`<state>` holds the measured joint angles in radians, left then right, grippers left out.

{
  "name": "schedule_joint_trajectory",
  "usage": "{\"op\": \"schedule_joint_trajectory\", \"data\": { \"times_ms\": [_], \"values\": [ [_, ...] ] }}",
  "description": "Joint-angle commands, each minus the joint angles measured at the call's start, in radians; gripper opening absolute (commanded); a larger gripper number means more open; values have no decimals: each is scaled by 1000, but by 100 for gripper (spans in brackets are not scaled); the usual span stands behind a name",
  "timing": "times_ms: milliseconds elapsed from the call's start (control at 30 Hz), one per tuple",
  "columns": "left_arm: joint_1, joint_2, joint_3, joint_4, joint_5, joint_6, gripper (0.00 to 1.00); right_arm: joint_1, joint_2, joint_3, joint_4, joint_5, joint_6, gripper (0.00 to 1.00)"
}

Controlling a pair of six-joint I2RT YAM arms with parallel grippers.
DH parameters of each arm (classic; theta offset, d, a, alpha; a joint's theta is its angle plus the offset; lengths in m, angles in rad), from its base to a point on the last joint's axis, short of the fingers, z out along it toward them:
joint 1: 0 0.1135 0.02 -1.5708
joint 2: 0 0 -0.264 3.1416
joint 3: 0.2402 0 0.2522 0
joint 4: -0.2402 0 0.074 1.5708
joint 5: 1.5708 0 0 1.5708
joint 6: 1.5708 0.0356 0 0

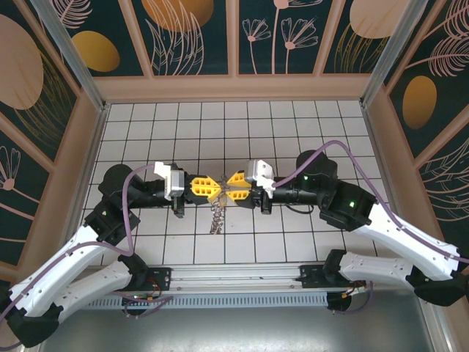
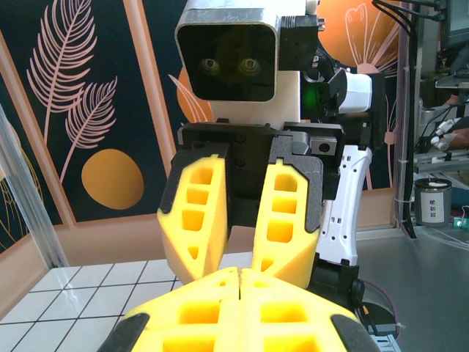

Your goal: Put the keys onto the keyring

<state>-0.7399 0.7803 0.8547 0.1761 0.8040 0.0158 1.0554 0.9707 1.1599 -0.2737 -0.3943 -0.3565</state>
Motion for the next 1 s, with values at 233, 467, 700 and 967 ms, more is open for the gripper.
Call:
{"op": "schedule_joint_trajectory", "data": {
  "times_ms": [233,467,700,967],
  "values": [
    [0,-16,6,49,13,-16,0,6,29,-8,75,-43,14,27],
    [1,-7,18,24,6,-7,0,5,41,8,72,-16,5,0],
    [1,39,147,-322,-89,153,11,-6,51,71,-33,42,-18,0],
    [1,97,215,-553,-171,270,17,-7,95,160,-178,72,-66,0]
  ]
}}
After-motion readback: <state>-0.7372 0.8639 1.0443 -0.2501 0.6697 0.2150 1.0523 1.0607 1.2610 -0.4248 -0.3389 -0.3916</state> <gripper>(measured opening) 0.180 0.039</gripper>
